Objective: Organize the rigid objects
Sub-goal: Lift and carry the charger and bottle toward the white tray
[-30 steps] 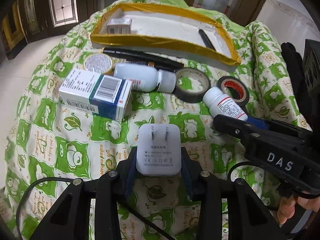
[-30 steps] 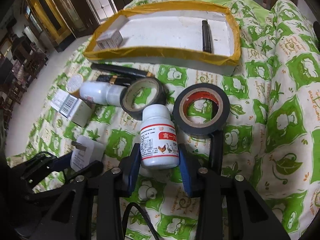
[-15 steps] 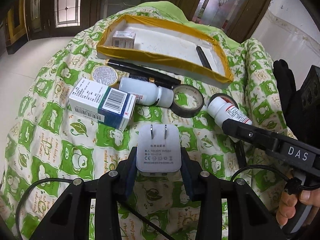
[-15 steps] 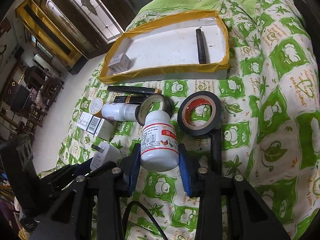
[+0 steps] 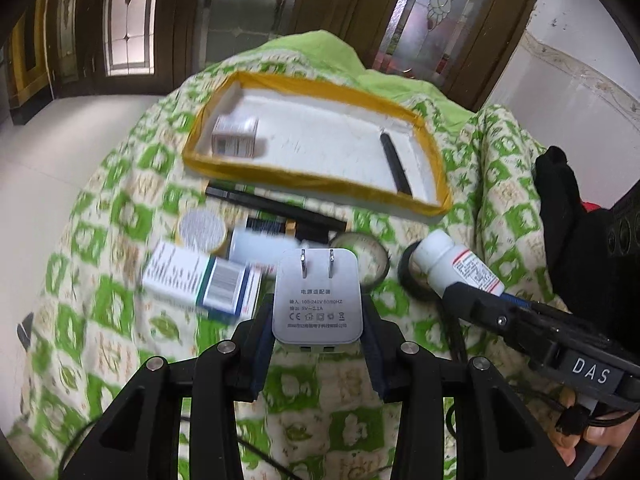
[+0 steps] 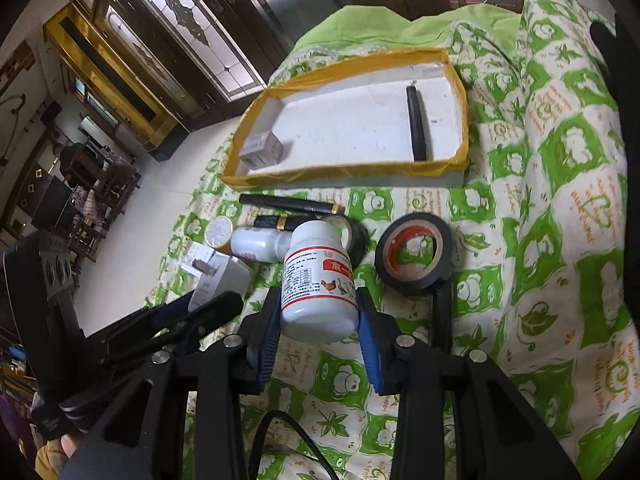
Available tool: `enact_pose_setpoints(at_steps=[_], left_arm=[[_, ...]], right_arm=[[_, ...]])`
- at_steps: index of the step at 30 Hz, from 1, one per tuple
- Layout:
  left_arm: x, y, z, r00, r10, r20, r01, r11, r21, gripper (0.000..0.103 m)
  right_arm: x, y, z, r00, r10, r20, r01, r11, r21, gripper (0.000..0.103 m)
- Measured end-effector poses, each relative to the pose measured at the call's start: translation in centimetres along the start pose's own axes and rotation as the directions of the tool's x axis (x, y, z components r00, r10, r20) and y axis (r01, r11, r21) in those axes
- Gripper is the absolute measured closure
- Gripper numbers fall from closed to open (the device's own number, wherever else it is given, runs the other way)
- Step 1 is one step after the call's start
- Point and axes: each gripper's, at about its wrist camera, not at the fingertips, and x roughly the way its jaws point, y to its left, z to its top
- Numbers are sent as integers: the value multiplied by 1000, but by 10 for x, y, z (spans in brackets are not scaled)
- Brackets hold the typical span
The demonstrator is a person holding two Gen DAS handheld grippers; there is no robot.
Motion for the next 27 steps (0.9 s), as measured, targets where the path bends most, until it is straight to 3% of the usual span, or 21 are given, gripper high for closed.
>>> enact_pose_setpoints(at_steps=[14,27], left_arm=[[11,-20,56,999,5,43,-8,998,66,61],[39,-17,87,998,41,38,-44,995,92,61]], right_arm=[[-7,-19,56,997,-21,74,15,997,76,68],[17,-33,92,996,-47,73,39,993,112,68]])
